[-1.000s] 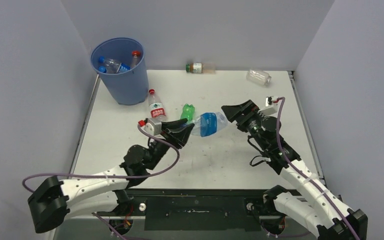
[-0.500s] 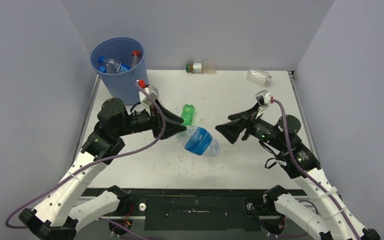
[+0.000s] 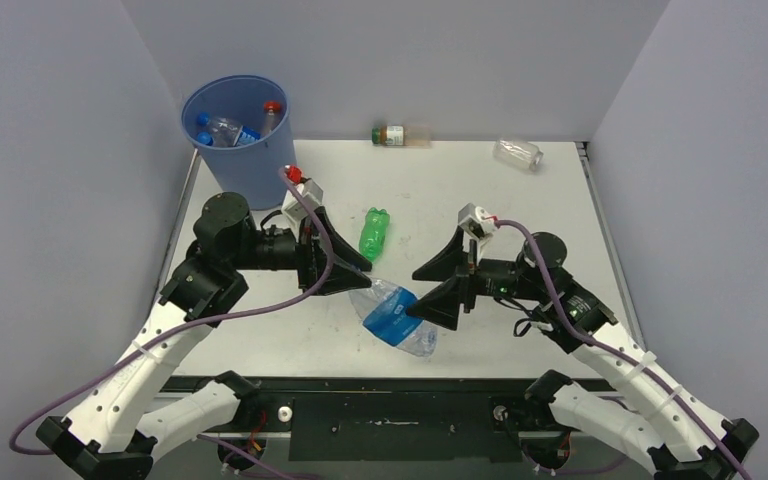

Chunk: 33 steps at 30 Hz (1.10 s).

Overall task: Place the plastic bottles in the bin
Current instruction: Pick up the plastic bottle at the center of the board.

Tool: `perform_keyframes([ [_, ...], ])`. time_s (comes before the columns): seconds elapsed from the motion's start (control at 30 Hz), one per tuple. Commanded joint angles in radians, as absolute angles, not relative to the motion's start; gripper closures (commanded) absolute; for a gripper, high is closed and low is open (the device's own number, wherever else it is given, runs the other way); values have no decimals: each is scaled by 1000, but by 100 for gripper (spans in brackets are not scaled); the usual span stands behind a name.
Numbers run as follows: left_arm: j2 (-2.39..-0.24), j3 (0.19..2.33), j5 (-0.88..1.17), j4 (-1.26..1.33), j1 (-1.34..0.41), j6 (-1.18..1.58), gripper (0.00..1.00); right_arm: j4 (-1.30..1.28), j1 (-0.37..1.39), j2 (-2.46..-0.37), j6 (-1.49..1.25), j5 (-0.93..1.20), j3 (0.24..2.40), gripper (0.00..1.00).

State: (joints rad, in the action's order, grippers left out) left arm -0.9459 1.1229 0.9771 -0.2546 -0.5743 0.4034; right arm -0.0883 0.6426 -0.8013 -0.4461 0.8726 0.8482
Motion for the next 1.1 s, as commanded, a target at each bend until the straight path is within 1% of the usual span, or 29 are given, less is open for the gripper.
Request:
perform_keyframes([
  [0.0,-926,1119,981,-78,-574,455,100,-75,717,-812,-402,860,836,10],
  [0.17,-945,1148,965,-89,-574,439,100,-111,822,-850,-360,788,836,8],
  [0.3,-954,1154,961,-73,-574,448,100,-105,865,-872,-356,741,824,0],
  [0.37,-955,1152,964,-63,-574,457,100,-92,868,-874,-361,714,817,11],
  [0.43,-951,1140,960,-46,-574,466,100,-74,869,-866,-368,684,807,27],
  [0.5,-941,1118,934,-19,-574,477,99,-60,870,-846,-373,621,795,45],
  [0.53,-932,1104,916,-16,-574,481,91,-55,870,-836,-372,597,789,51],
  [0.6,-907,1062,888,68,-574,481,67,-42,871,-816,-372,567,775,58],
  [0.63,-886,1033,874,116,-574,485,57,-30,871,-806,-375,557,767,61],
  [0.73,-792,921,785,290,-574,493,27,50,871,-773,-403,523,736,65],
  [0.83,-698,754,597,493,-574,577,6,151,874,-734,-444,469,686,67],
  [0.87,-676,721,533,570,-574,622,3,192,874,-720,-459,460,663,68],
  [0.93,-654,631,440,679,-574,700,2,279,874,-691,-501,438,616,68],
  [1.0,-659,616,379,686,-574,771,4,360,875,-675,-526,422,573,68],
  [1.07,-685,621,385,677,-574,811,4,411,876,-673,-544,413,547,68],
])
